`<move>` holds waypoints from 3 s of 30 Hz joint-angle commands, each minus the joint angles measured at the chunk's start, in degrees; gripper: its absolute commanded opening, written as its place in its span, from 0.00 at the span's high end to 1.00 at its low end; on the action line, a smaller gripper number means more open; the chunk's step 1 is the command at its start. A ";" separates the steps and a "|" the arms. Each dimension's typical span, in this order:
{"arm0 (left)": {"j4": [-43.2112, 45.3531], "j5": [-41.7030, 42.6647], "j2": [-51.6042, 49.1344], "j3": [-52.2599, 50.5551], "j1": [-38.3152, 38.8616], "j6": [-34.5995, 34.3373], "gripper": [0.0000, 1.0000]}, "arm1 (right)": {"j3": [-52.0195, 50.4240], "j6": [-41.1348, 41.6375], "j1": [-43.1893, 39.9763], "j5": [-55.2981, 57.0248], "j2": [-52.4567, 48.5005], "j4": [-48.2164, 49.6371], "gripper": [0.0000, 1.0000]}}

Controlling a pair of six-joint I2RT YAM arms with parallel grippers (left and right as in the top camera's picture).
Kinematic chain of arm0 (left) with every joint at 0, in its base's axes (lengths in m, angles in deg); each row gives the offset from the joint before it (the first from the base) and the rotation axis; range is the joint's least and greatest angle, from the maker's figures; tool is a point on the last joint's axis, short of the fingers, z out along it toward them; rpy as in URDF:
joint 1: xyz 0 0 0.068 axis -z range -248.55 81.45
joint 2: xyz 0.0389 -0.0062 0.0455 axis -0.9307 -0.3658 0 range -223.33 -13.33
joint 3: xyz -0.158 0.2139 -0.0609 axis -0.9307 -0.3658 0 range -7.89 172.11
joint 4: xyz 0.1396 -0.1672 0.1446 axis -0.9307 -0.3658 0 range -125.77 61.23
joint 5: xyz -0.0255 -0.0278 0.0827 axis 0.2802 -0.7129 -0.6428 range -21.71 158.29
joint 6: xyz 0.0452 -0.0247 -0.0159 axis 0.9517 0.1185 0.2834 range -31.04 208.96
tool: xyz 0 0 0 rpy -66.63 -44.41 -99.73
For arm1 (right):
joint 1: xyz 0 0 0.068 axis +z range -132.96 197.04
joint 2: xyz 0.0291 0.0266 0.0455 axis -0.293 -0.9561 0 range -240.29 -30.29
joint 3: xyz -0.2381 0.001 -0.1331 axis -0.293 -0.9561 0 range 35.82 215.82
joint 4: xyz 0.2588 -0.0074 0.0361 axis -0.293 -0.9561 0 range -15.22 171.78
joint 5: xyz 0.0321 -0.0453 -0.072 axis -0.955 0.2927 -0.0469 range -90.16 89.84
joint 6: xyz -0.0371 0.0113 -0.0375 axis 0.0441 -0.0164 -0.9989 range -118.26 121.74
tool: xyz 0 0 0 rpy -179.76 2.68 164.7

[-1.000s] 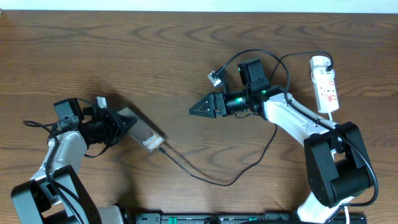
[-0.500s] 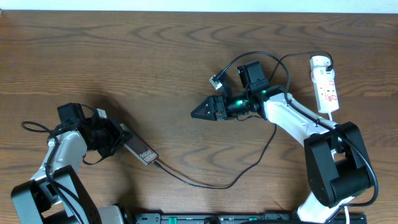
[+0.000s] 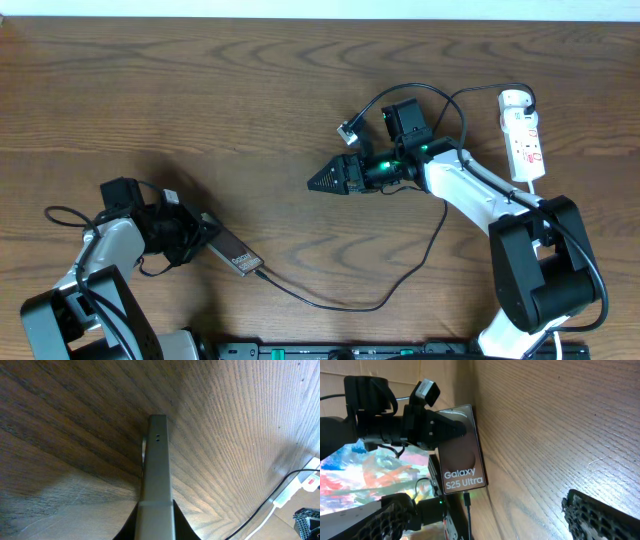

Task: Plug charger to phone and switch on socket
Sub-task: 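Lower the phone flat onto the table with the left gripper, then move the right gripper over the power strip beside the white charger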

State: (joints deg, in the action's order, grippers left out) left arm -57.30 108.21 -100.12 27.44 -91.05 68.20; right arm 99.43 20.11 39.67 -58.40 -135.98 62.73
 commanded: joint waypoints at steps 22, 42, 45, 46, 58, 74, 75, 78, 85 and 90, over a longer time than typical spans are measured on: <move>-4.11 -2.32 0.28 -0.72 -0.24 -0.52 0.58 | 0.68 -1.33 -0.13 -0.20 0.22 -0.28 0.01; -3.58 -3.10 0.79 1.73 -0.24 0.83 0.45 | 0.68 -1.70 -0.31 -0.37 0.24 -0.61 0.01; -4.52 -3.08 2.64 4.15 -0.24 0.96 0.35 | 0.68 -1.70 -0.87 0.26 0.59 -1.77 0.01; -4.92 -2.82 3.56 4.85 -0.24 1.38 0.32 | 0.68 -1.70 -0.98 1.07 0.85 -2.34 0.01; -5.53 7.80 20.11 6.56 -0.20 3.54 0.09 | 9.33 -1.68 -2.10 43.32 13.53 -29.40 0.01; -5.75 8.94 27.87 6.54 -0.20 -1.25 0.09 | 16.13 2.82 -13.68 75.32 38.16 -38.23 0.01; -5.75 8.94 27.82 6.54 -0.20 -1.25 0.09 | 16.11 2.82 -14.58 75.43 38.62 -38.45 0.01; -5.73 8.46 27.74 6.54 -0.20 -1.16 0.09 | 16.09 2.84 -16.61 75.49 38.45 -38.91 0.01; -5.73 8.48 27.69 6.54 -0.20 -1.18 0.09 | 16.09 2.82 -18.88 75.41 36.68 -42.01 0.01; -5.73 8.48 27.69 6.54 -0.20 -1.18 0.09 | 16.09 2.82 -18.88 74.38 36.68 -43.04 0.01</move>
State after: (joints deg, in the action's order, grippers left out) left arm -62.90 116.21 -72.58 33.04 -91.05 67.31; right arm 114.89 22.17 21.01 15.78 -99.28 20.00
